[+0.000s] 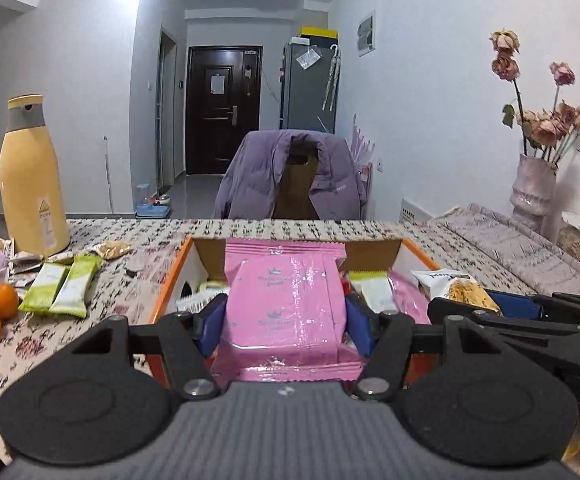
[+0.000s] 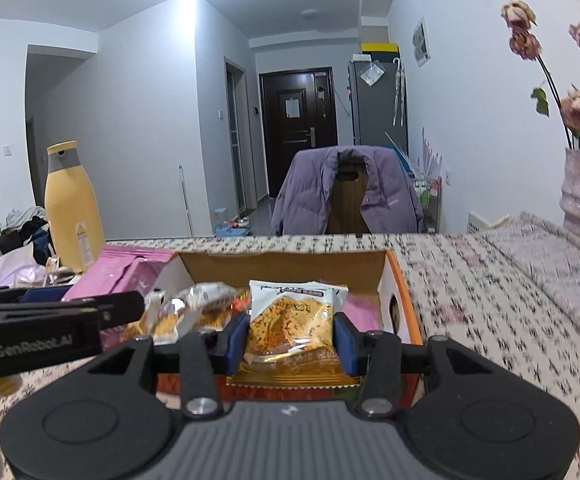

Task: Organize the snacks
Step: 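Carry both packets over the cardboard box with both grippers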

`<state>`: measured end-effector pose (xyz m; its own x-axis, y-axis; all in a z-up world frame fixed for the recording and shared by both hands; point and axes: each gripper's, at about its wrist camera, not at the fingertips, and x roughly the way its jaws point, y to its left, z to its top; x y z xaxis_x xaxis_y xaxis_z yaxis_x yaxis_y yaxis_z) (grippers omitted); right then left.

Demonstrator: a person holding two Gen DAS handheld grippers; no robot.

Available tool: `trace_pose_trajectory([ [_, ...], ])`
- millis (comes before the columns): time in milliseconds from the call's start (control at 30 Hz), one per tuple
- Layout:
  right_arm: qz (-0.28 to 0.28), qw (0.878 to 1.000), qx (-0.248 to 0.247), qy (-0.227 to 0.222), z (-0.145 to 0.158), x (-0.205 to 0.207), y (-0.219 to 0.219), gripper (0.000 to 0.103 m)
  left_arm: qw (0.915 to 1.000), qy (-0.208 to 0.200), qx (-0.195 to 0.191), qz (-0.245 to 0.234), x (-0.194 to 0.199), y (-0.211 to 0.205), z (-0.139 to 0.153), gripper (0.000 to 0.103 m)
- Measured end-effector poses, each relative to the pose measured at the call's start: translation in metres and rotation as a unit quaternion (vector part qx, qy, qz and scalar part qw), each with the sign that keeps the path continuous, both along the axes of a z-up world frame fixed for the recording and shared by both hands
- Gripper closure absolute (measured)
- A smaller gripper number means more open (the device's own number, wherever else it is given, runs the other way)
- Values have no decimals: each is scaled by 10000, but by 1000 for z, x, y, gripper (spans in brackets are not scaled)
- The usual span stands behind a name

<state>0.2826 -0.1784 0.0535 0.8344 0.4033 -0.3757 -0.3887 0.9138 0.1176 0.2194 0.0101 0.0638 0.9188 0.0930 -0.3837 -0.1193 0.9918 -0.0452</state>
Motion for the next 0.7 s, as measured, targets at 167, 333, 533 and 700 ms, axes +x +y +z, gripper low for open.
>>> trace_pose_trajectory([
  [167, 2, 10000, 2, -73, 9, 22, 11, 58, 9999, -30, -103, 126, 25, 9, 4, 40],
  [333, -41, 9999, 20, -93, 6, 48, 21, 58, 9995, -62, -155, 269, 53, 17, 1, 40],
  [533, -169, 9997, -127, -137, -10, 72, 32, 58, 9988, -66, -144, 461, 76, 26, -15, 40],
  [700, -159, 9996, -86, -215, -30, 77, 27, 58, 9988, -58, -108, 464, 83, 32, -30, 41],
])
